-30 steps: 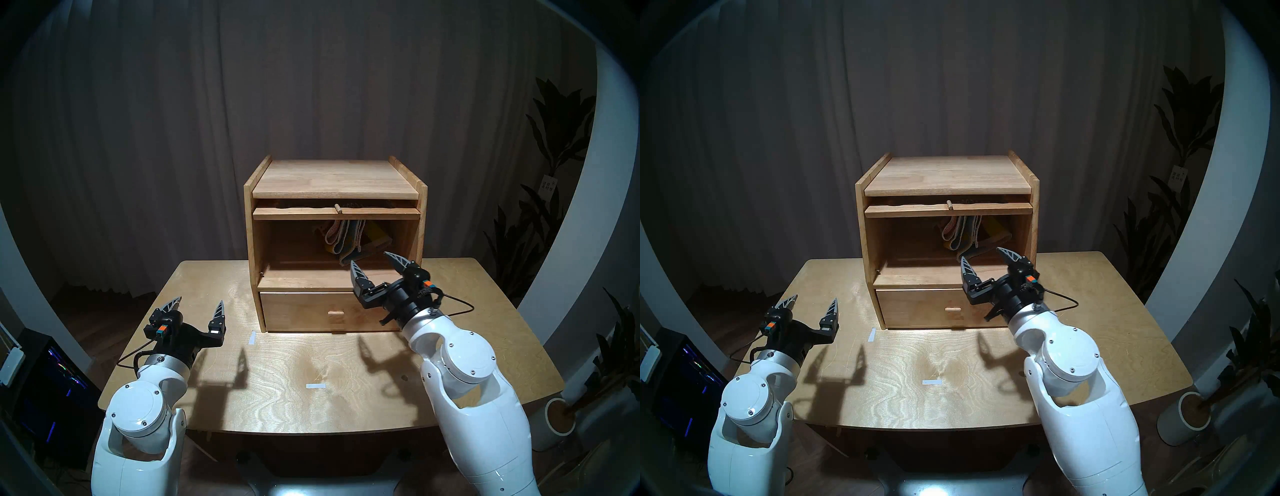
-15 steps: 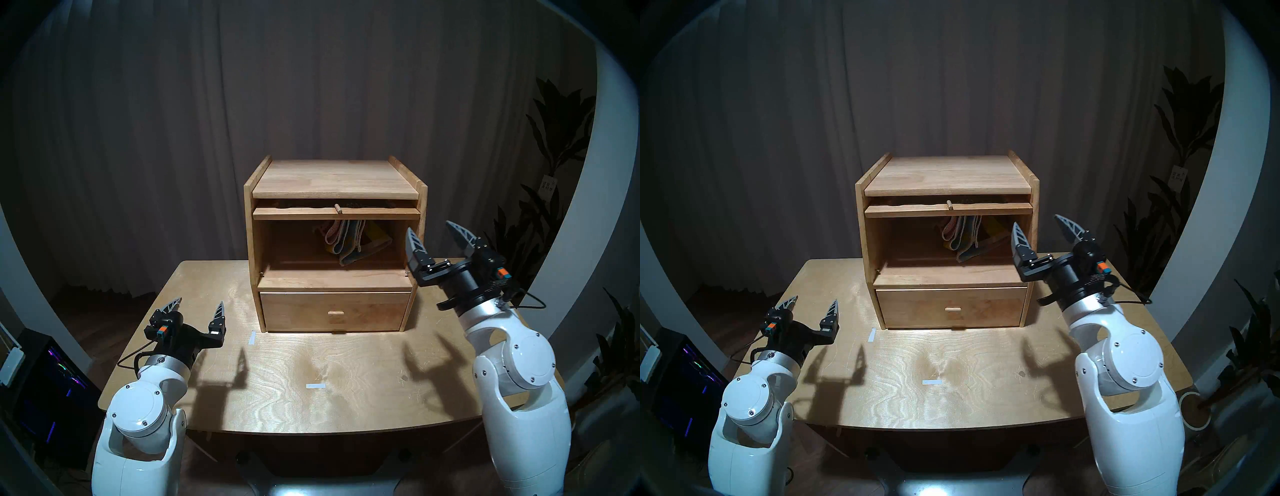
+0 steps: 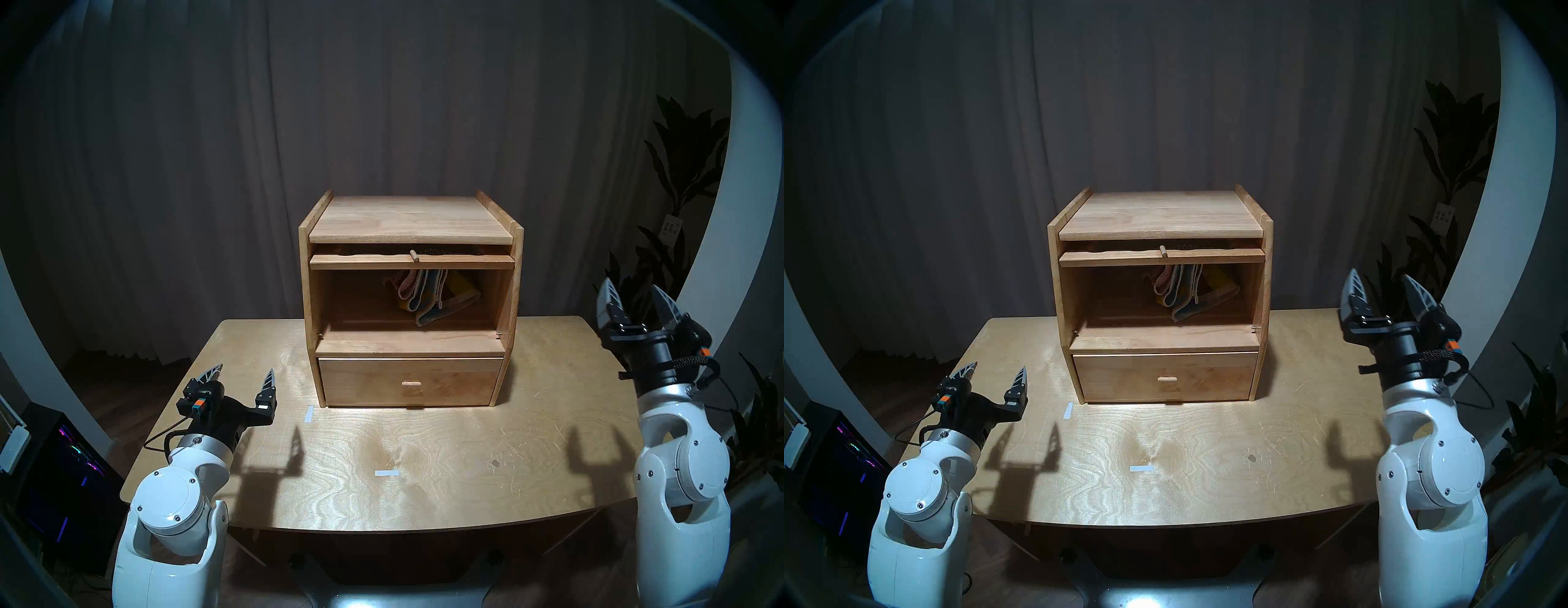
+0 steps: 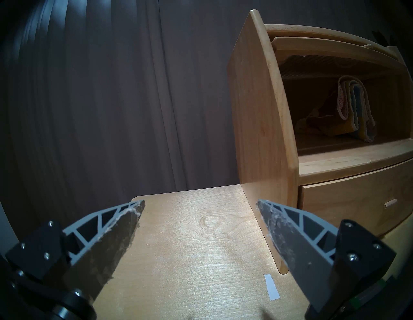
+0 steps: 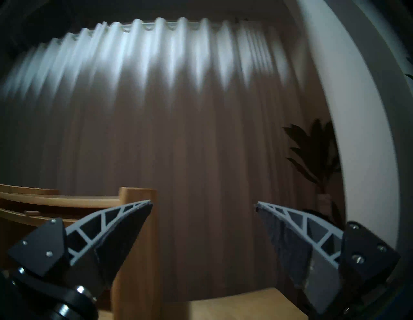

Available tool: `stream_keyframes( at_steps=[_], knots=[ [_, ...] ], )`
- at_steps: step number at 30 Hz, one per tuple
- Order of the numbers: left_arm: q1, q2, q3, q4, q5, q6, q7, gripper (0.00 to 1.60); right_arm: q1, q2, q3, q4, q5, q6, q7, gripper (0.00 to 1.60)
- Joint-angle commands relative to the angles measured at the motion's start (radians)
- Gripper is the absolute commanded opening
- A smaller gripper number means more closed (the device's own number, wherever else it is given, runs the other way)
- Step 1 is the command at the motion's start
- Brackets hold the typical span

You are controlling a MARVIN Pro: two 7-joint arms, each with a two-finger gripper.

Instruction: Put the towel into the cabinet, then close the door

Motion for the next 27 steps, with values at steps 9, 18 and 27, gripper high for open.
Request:
stream_keyframes(
  at_steps=[9,18,27],
  knots=[
    [-0.027,-0.011,0.0,-0.046,0.002,-0.012,0.022,1.6,0.122,0.047,-0.11,0.198,0.045,-0.039,-0.119,1.6],
    [-0.055,-0.023,0.002,-0.054,0.004,-0.009,0.051,1.6,0.204,0.132,-0.145,0.272,-0.01,-0.002,-0.117,1.6],
    [-0.104,-0.021,0.022,-0.089,0.017,-0.029,0.064,1.6,0.304,0.237,-0.213,0.397,-0.09,0.056,-0.092,1.6]
  ],
)
